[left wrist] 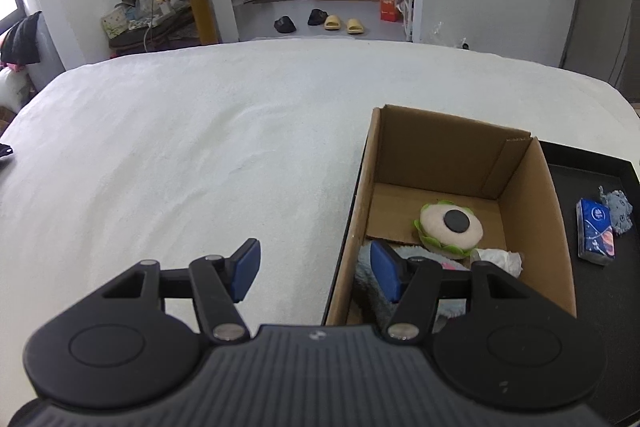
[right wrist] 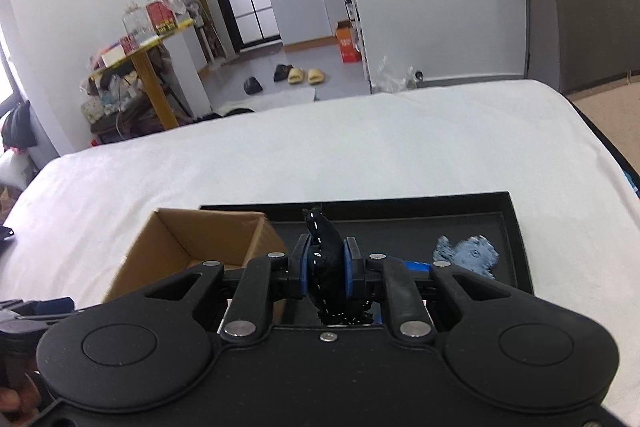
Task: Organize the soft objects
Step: 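Lift the black fuzzy item with the right gripper and carry it over the box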
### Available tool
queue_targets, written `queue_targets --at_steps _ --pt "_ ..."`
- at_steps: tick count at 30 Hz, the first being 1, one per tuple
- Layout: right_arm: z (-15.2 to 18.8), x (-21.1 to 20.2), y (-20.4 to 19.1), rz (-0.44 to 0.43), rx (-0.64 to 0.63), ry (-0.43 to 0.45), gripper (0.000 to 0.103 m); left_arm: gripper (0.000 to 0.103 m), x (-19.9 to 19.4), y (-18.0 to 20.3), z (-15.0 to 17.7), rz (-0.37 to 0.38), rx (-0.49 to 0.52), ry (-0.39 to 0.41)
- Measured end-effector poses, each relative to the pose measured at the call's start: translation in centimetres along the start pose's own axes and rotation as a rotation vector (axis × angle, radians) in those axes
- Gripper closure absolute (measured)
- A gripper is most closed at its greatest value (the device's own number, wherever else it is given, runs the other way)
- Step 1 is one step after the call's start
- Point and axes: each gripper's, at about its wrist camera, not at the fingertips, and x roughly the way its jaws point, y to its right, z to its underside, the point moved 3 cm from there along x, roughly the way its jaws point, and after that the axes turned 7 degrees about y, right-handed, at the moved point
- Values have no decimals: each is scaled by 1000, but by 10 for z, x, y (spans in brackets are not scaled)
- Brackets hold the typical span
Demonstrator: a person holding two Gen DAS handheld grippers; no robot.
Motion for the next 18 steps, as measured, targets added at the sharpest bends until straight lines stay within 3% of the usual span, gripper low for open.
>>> queue_targets --at_steps 11,16,18 --pt "-8 3 -49 -101 -23 -15 87 49 4 -20 6 56 -87 0" --pt "-7 11 -73 -139 -53 -43 87 59 7 -23 7 104 -114 2" --pt "-3 16 -84 -146 -65 -60 87 67 8 -24 8 132 -125 2"
